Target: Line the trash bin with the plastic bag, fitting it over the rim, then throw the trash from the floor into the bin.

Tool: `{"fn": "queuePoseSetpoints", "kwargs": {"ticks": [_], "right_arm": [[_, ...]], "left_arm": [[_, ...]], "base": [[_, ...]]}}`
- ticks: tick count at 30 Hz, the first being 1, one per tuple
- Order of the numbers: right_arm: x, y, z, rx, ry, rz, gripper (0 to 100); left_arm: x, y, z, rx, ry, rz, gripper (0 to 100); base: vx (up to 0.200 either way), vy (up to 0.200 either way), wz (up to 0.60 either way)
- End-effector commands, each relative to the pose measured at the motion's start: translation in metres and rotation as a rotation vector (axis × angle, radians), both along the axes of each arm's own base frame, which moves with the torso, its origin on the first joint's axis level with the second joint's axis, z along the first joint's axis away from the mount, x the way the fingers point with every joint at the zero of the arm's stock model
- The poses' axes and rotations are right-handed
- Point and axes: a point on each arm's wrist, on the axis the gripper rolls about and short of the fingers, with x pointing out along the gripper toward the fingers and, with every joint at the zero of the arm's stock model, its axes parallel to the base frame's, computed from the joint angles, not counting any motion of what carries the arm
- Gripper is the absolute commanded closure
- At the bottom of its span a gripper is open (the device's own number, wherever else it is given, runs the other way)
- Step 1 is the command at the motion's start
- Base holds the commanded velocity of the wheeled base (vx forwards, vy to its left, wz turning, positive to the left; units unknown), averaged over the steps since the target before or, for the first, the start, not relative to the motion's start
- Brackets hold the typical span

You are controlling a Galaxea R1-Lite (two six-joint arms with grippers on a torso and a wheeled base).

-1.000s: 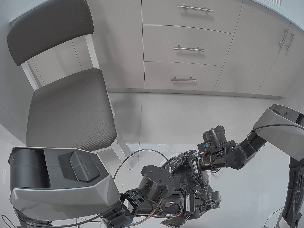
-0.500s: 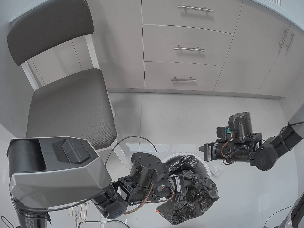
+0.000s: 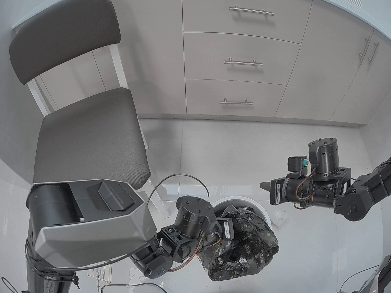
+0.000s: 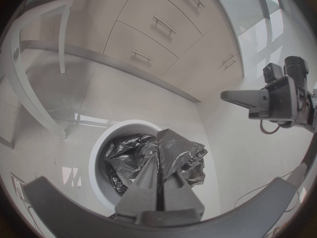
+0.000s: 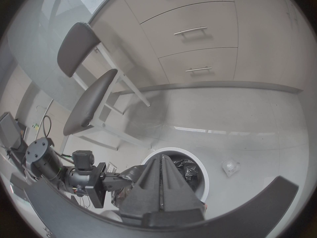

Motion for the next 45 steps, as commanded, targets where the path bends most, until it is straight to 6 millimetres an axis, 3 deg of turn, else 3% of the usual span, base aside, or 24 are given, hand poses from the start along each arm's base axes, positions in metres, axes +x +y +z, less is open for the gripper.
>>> {"fn": "queuePoseSetpoints", "kwargs": {"ticks": [1,7,17,18,36,45], "right_arm": [[-0.006,0.000,-0.003,-0.028,-0.002,0.052,100],[-0.015,0.006,-0.017,-0.104,0.014,0.128,100],[-0.008,0.009,-0.056,-0.259,0.071,0.171,100],[-0.007,0.009,-0.059,-0.279,0.073,0.158,0],[0.002,0.009,-0.077,-0.324,0.062,0.113,0],[0.004,0.003,-0.094,-0.453,0.074,0.115,0]], "left_arm": [[0.004,-0.005,-0.016,0.037,-0.001,0.029,100],[0.010,-0.005,-0.022,0.075,-0.034,0.064,100],[0.014,-0.004,-0.023,0.084,-0.047,0.103,100],[0.014,-0.004,-0.024,0.085,-0.046,0.103,100],[0.016,-0.005,-0.024,0.082,-0.049,0.108,100],[0.011,-0.008,-0.023,0.103,-0.045,0.089,100]], "base": [[0.000,0.000,0.00],[0.000,0.000,0.00],[0.000,0.000,0.00],[0.000,0.000,0.00],[0.000,0.000,0.00],[0.000,0.000,0.00]]}}
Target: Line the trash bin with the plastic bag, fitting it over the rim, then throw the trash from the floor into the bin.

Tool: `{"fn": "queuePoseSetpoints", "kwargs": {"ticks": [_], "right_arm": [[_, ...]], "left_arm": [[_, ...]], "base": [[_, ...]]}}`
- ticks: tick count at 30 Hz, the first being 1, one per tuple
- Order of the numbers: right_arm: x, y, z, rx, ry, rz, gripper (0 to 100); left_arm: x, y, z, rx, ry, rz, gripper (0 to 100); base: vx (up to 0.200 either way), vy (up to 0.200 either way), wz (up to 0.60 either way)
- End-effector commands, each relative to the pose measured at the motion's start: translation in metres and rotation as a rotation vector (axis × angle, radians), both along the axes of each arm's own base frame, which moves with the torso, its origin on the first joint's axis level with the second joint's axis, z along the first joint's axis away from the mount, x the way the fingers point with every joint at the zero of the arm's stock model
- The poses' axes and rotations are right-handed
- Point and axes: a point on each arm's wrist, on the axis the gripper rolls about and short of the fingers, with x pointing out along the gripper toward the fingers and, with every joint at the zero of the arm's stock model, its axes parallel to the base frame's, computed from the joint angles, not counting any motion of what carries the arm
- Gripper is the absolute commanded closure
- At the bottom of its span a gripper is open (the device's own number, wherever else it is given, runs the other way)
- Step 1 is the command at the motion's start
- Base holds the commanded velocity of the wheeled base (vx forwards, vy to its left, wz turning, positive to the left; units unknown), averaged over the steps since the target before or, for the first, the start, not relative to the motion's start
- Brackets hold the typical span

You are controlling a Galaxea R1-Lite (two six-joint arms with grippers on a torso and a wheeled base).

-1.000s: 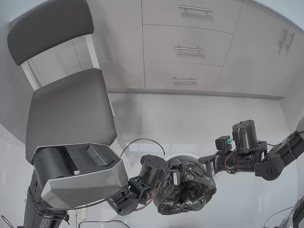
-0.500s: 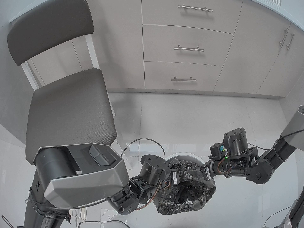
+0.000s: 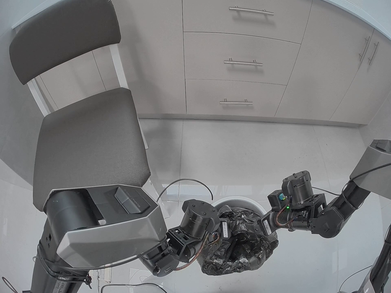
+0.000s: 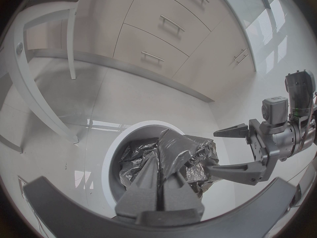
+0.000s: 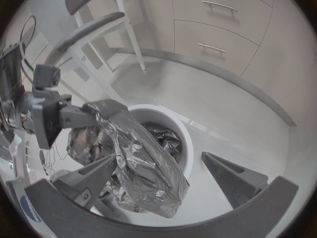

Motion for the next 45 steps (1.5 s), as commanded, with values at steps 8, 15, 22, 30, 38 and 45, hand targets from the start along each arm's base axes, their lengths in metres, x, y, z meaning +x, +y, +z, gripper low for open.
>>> {"fn": "queuePoseSetpoints", "kwargs": {"ticks": [8,15,22,30,38,45], "right_arm": [[-0.001,-0.010,-0.019,-0.098,0.039,0.027,0],[0.008,-0.014,-0.026,-0.117,0.045,-0.008,0],[0.019,-0.014,-0.029,-0.116,0.026,-0.052,0],[0.035,-0.017,-0.022,0.002,-0.035,-0.168,0],[0.050,-0.025,-0.028,0.037,-0.070,-0.225,0],[0.057,-0.031,-0.033,0.039,-0.073,-0.247,0]], "left_arm": [[-0.002,-0.003,0.000,0.005,0.001,-0.010,100],[-0.001,-0.002,0.000,0.005,0.000,-0.007,100],[0.004,-0.001,0.001,0.000,-0.006,0.003,100],[0.015,0.000,-0.008,0.035,-0.030,0.000,100],[0.018,-0.003,-0.011,0.034,-0.035,0.003,100],[0.024,-0.003,-0.010,0.027,-0.041,0.012,100]], "base": [[0.000,0.000,0.00],[0.000,0.000,0.00],[0.000,0.000,0.00],[0.000,0.000,0.00],[0.000,0.000,0.00],[0.000,0.000,0.00]]}}
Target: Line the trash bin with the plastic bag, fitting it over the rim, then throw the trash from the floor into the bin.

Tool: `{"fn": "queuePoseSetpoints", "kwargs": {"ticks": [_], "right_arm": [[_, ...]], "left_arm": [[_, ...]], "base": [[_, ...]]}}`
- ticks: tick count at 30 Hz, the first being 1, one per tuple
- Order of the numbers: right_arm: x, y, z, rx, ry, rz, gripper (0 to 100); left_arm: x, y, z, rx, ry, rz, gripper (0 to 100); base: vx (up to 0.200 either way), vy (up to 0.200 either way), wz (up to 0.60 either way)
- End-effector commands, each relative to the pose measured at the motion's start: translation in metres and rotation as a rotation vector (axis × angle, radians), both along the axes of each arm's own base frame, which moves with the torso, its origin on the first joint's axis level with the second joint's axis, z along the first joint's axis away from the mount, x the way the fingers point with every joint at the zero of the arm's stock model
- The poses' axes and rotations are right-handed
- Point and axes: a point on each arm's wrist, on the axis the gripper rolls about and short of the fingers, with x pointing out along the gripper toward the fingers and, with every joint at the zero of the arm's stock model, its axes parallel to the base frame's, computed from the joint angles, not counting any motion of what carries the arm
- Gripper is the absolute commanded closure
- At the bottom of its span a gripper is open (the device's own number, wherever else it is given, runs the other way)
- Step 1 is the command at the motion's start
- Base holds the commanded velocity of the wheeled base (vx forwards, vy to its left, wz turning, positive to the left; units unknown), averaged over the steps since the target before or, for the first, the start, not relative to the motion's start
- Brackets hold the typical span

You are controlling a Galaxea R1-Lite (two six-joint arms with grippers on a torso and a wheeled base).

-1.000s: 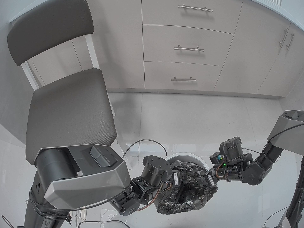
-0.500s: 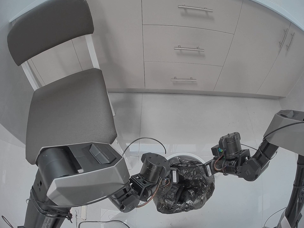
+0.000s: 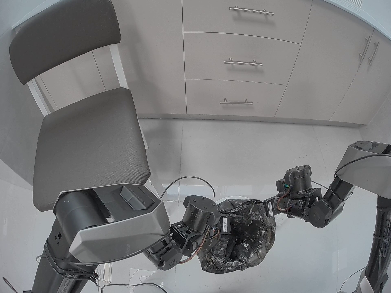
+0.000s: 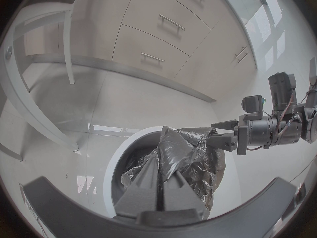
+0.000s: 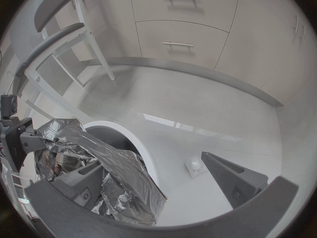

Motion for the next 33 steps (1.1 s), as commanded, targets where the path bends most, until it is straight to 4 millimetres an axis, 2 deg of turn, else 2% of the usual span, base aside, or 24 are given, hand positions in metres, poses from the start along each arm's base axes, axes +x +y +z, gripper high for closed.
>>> {"fn": "queuePoseSetpoints", "kwargs": {"ticks": [1,16,17,21,33], "right_arm": [[0.003,-0.003,-0.006,-0.005,0.012,-0.010,0],[0.008,-0.005,-0.011,0.001,0.001,-0.022,0],[0.008,-0.005,-0.012,0.003,-0.003,-0.022,0],[0.008,-0.005,-0.012,0.004,-0.010,-0.024,0],[0.008,-0.005,-0.012,0.007,-0.012,-0.023,0]], "left_arm": [[0.004,0.000,-0.001,-0.004,-0.004,0.008,100],[0.012,0.004,-0.001,0.029,-0.003,0.016,100],[0.012,0.004,-0.001,0.033,0.001,0.016,0],[0.013,0.006,-0.001,0.035,0.002,0.022,0],[0.033,0.022,-0.007,0.059,-0.013,0.068,0]], "base": [[0.000,0.000,0.00],[0.000,0.000,0.00],[0.000,0.000,0.00],[0.000,0.000,0.00],[0.000,0.000,0.00]]}}
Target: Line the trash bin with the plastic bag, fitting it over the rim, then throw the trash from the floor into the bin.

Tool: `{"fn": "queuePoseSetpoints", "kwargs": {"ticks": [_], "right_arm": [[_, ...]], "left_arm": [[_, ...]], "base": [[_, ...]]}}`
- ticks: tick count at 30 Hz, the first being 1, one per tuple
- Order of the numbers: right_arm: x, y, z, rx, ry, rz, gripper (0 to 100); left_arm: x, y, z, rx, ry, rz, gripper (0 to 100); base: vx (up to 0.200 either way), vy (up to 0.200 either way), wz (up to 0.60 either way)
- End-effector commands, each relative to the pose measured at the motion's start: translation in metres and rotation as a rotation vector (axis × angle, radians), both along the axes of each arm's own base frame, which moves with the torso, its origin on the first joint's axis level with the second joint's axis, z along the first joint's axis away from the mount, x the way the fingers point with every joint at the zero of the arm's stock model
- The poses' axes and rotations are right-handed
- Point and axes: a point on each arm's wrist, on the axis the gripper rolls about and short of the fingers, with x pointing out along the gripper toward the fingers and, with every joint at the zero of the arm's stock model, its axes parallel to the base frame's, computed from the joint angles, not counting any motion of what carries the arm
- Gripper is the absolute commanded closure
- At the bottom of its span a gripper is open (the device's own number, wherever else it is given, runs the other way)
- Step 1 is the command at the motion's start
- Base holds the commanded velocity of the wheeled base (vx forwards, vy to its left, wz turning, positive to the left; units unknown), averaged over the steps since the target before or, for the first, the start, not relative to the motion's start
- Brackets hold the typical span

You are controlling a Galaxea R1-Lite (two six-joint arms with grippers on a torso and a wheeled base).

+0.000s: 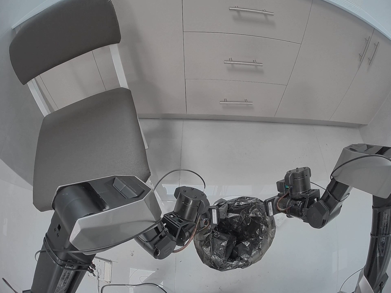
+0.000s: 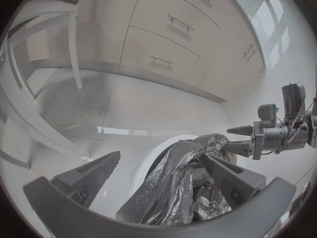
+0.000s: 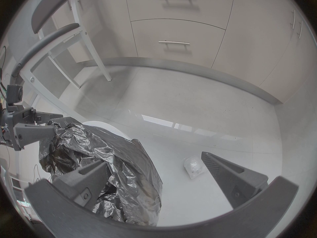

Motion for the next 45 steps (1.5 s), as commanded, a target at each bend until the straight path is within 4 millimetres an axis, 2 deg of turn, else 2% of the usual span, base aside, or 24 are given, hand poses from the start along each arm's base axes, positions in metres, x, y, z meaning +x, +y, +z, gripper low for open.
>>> {"fn": "queuePoseSetpoints", "kwargs": {"ticks": [1,7,14,18,24,29,39,45], "right_arm": [[0.000,0.000,-0.001,0.000,0.000,0.001,0],[0.002,0.001,-0.004,0.011,-0.003,-0.006,0],[0.004,0.002,-0.007,0.022,-0.035,-0.009,0],[0.004,0.002,-0.006,0.025,-0.038,-0.009,0],[0.004,0.002,-0.007,0.023,-0.038,-0.009,0],[0.005,0.002,-0.007,0.024,-0.038,-0.010,0],[0.005,0.002,-0.009,0.023,-0.034,-0.010,0],[0.005,0.002,-0.009,0.024,-0.034,-0.011,0]], "left_arm": [[0.005,0.003,-0.005,0.008,0.000,0.010,0],[0.012,0.009,-0.017,0.079,0.009,0.005,0],[0.017,0.012,-0.023,0.131,0.024,0.040,0],[0.020,0.011,-0.025,0.201,0.091,0.038,0],[0.023,0.010,-0.023,0.196,0.102,0.049,0],[0.027,0.008,-0.017,0.137,0.094,0.124,0],[0.028,0.007,-0.015,0.108,0.062,0.134,0],[0.038,0.008,-0.014,0.094,0.038,0.223,0]], "base": [[0.000,0.000,0.00],[0.000,0.000,0.00],[0.000,0.000,0.00],[0.000,0.000,0.00],[0.000,0.000,0.00],[0.000,0.000,0.00],[0.000,0.000,0.00],[0.000,0.000,0.00]]}}
